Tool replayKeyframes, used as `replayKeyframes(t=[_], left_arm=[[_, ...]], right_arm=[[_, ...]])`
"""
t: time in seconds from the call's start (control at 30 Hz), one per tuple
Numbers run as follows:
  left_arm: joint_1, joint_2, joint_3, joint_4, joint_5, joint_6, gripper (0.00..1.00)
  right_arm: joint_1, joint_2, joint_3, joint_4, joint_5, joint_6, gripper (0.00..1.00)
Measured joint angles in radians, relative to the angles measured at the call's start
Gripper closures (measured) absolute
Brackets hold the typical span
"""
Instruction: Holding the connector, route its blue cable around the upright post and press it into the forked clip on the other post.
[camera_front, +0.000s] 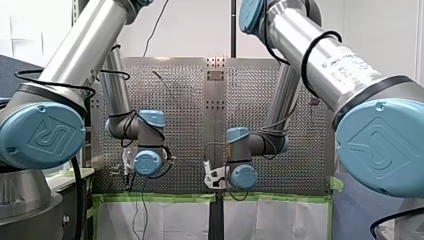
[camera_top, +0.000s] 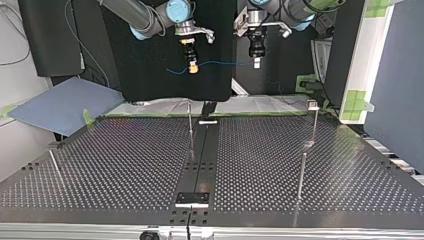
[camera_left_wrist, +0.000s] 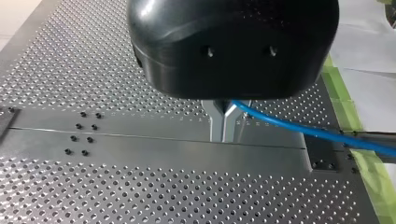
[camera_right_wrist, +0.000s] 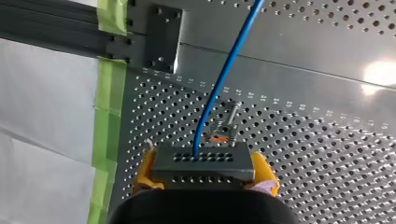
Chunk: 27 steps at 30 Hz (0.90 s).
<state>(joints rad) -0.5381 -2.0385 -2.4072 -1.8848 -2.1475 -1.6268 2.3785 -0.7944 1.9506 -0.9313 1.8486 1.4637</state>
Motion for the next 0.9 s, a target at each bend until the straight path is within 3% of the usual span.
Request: replayKeyframes(t=[0.17,0.3,0.53,0.63,0.9], left_arm=[[0.016,0.011,-0.005,-0.01,0.003,0.02,1.0],[0.021,0.042,-0.005,-0.041,0.001,0.004,1.0],[0.027,0.101,-0.005,-0.1,0.005,-0.018,1.0],[0.03,0.126,-0.004,-0.125,0.001,-0.028,1.0],[0.038,0.201,0.02,-0.199,-0.002,-0.059,1.0]], right_arm=[[0.01,-0.019,-0.015,0.013,0.008,0.009,1.0],[0.017,-0.051,-0.03,0.041,0.014,0.023,1.0],[0.018,-0.111,-0.034,0.099,-0.008,0.076,1.0],[0.015,-0.134,-0.035,0.122,-0.013,0.09,1.0],[0.002,-0.203,-0.043,0.156,-0.044,0.096,1.0]])
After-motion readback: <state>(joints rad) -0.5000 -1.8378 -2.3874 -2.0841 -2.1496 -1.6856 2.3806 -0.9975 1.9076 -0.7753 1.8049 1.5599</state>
